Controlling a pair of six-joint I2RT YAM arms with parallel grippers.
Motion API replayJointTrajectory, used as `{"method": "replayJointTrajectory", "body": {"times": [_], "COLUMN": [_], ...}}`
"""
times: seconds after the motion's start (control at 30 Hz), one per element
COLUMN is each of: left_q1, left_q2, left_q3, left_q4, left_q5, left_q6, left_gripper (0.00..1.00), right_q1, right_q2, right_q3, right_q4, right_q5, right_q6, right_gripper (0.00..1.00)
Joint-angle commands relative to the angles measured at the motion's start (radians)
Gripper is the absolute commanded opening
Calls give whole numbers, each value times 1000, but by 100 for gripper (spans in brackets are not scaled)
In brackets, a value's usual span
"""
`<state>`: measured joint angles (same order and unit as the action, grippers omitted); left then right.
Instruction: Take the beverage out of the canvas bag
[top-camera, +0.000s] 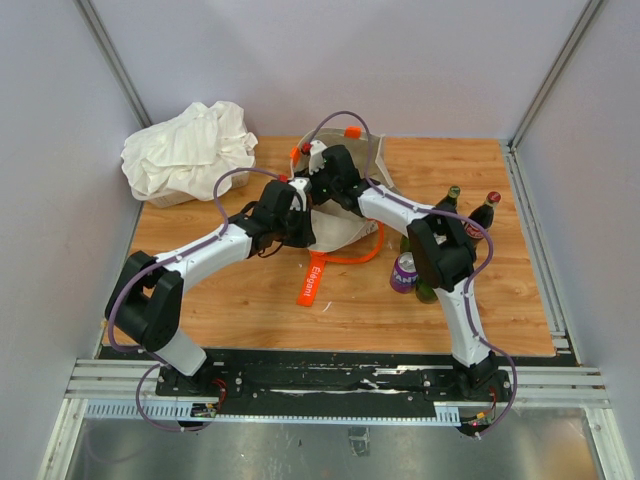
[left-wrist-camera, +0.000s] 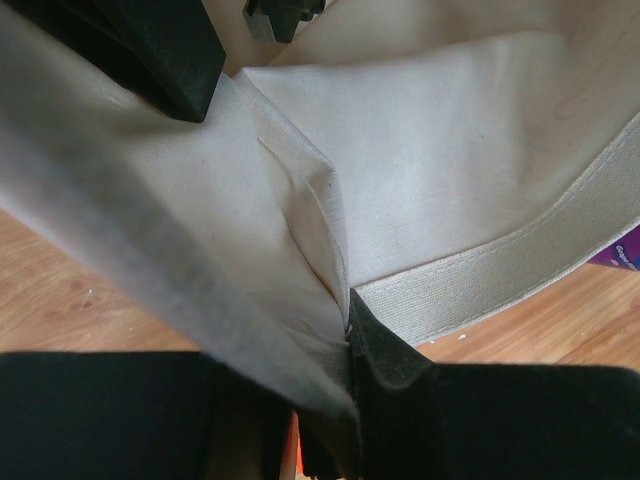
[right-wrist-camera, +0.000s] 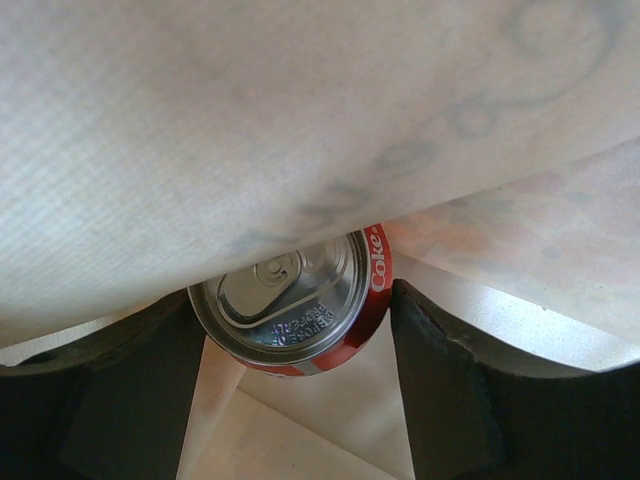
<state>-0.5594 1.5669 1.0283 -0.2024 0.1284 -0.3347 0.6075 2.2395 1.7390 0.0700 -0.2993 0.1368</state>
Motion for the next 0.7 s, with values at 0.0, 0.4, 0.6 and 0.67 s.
{"method": "replayJointTrajectory", "body": {"times": [0.0, 0.4, 0.6, 0.67], "left_q1": [-11, -6, 13, 25], "left_q2": [17, 19, 10, 7], "left_q3": [-17, -1, 10, 8], "left_q4": [2, 27, 39, 44], "left_q5": [41, 1, -5, -3], "left_q6": [1, 8, 17, 21], "left_gripper": [14, 14, 15, 15], "right_q1": [36, 35, 34, 35], "right_q2": [0, -302, -460, -524], "right_q3": [-51, -99, -155, -190], "right_q4": [-78, -77, -85, -79], "right_q5": [79, 187, 244, 251], "right_q6": [-64, -148, -151, -141], "right_gripper": [2, 1, 1, 1]}}
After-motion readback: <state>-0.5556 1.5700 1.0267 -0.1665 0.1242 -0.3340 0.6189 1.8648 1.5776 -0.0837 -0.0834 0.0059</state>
